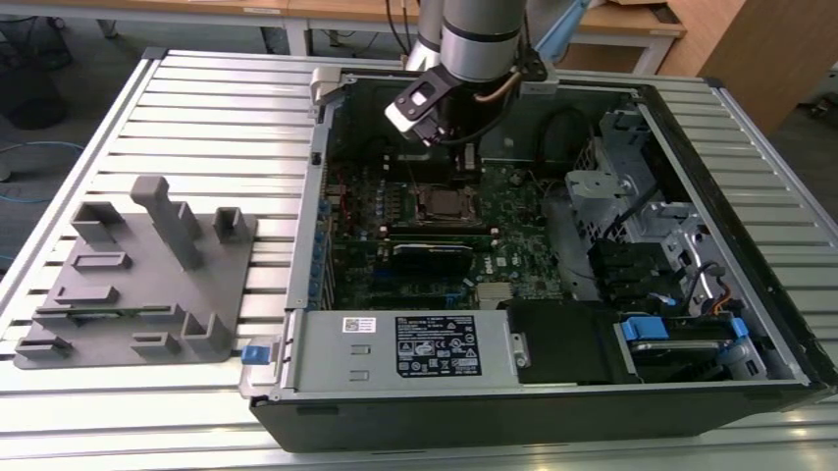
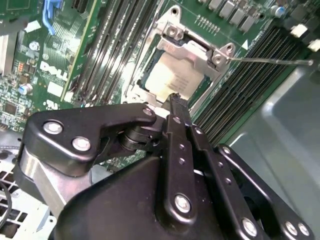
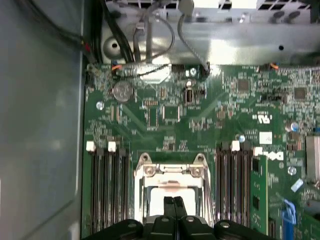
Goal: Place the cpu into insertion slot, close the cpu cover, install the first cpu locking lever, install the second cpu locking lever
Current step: 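Close the cpu cover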
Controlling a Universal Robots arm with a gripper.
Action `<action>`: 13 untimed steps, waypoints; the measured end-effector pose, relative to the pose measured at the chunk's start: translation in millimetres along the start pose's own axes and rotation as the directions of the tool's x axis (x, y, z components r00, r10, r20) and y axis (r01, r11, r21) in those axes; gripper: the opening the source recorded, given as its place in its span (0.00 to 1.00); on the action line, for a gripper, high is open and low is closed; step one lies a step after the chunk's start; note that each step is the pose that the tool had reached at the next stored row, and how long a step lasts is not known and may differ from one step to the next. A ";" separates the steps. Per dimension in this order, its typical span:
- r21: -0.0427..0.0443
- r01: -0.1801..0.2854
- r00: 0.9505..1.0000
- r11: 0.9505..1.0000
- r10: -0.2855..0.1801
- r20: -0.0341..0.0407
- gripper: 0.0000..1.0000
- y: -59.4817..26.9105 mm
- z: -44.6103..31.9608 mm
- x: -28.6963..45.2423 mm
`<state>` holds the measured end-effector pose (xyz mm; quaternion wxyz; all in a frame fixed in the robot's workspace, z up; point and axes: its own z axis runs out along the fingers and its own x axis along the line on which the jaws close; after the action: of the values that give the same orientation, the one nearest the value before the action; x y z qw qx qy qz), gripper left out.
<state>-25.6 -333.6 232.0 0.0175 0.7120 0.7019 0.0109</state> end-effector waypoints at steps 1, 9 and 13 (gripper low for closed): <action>0.000 0.000 1.000 1.000 0.000 0.000 0.11 0.0 0.0 0.0; 0.000 0.000 1.000 1.000 0.000 0.000 0.11 -0.8 0.0 0.0; 0.000 0.000 1.000 1.000 0.000 0.000 0.11 -1.1 0.0 -0.1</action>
<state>-26.7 -333.7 232.0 0.0175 0.7119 0.7019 0.0109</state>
